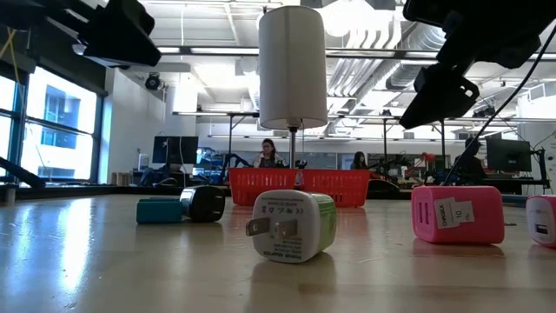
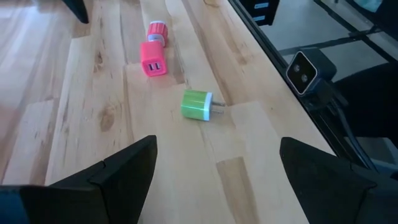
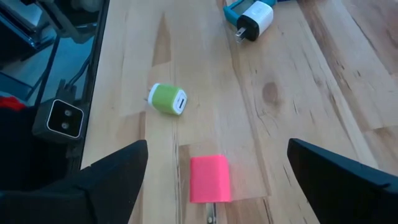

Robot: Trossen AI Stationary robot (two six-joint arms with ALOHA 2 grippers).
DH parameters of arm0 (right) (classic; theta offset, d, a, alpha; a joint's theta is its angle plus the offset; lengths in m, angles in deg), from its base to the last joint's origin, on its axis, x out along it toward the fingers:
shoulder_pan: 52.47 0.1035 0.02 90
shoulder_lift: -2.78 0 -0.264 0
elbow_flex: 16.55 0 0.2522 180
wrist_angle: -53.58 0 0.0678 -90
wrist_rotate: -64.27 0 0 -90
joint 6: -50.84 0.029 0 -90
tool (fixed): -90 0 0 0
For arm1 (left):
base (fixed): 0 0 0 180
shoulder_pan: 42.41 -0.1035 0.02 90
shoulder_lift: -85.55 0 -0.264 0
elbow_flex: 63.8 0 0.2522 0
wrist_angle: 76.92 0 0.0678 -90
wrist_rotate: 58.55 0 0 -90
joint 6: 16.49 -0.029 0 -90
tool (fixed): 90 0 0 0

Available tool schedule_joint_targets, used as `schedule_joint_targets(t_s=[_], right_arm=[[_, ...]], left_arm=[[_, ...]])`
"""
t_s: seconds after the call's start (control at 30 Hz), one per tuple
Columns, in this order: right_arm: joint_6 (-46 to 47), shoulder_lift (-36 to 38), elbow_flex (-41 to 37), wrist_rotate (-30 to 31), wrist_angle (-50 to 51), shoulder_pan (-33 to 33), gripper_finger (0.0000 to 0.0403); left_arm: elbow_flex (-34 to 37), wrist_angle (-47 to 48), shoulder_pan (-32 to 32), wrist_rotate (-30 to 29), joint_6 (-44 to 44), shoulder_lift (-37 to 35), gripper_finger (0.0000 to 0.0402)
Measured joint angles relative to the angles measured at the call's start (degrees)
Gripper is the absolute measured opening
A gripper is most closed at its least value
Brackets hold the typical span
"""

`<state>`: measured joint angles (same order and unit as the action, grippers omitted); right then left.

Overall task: Pick & Place Office items
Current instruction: Put the white pink charger adapter into the left red bin

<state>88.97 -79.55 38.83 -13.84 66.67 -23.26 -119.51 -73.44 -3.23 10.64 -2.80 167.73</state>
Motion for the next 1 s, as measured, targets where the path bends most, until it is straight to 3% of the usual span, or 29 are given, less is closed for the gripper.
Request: schedule_joint_targets(t_s=[0.57,1.0], right_arm=[[0.7,0.0,0.0,3.1,1.1,0.0,0.0375],[2.4,0.0,0.0,6.8,7.8,0.0,0.0375]], left_arm=[[0.0,0.0,-0.9,0.0,-1.4,0.0,0.0332],[0.0,0.0,-2.3,0.0,-1.6,0.0,0.0332]])
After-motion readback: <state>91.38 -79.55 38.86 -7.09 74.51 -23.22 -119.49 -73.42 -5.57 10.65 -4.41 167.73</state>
